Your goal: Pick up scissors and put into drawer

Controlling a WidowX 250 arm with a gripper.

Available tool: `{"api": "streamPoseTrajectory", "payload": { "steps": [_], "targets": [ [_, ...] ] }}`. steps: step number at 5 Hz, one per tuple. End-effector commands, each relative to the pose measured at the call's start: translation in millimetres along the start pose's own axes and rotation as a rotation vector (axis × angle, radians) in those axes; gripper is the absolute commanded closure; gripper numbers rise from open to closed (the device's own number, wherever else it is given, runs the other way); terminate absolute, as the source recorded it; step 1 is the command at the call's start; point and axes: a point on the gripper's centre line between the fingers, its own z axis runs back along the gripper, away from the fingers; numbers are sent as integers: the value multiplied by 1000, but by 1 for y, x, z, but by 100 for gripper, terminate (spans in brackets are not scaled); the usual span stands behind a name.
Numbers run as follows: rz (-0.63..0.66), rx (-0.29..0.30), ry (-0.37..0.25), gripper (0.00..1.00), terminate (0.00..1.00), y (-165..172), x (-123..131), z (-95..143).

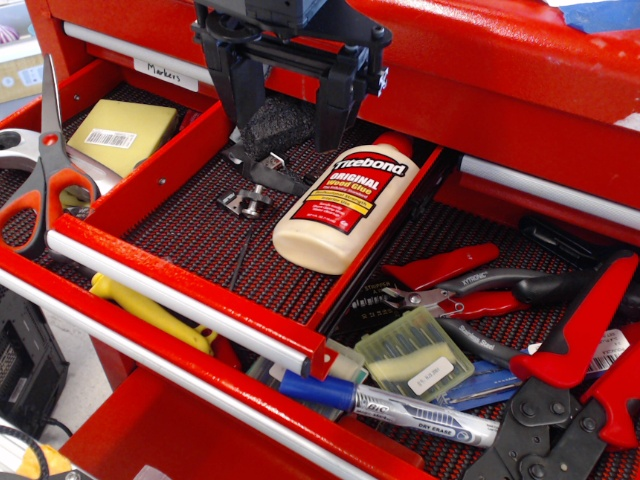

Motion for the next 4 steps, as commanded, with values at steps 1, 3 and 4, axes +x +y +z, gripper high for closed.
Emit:
{"api": "streamPoseTrajectory", "payload": {
  "steps": [1, 3, 4],
  "targets": [
    [0, 0, 0, 0, 0, 0, 0, 0],
    [275, 143, -105, 0, 0, 85, 2, -4],
    [379, 202, -136, 0, 0, 125, 0, -10]
  ]
}}
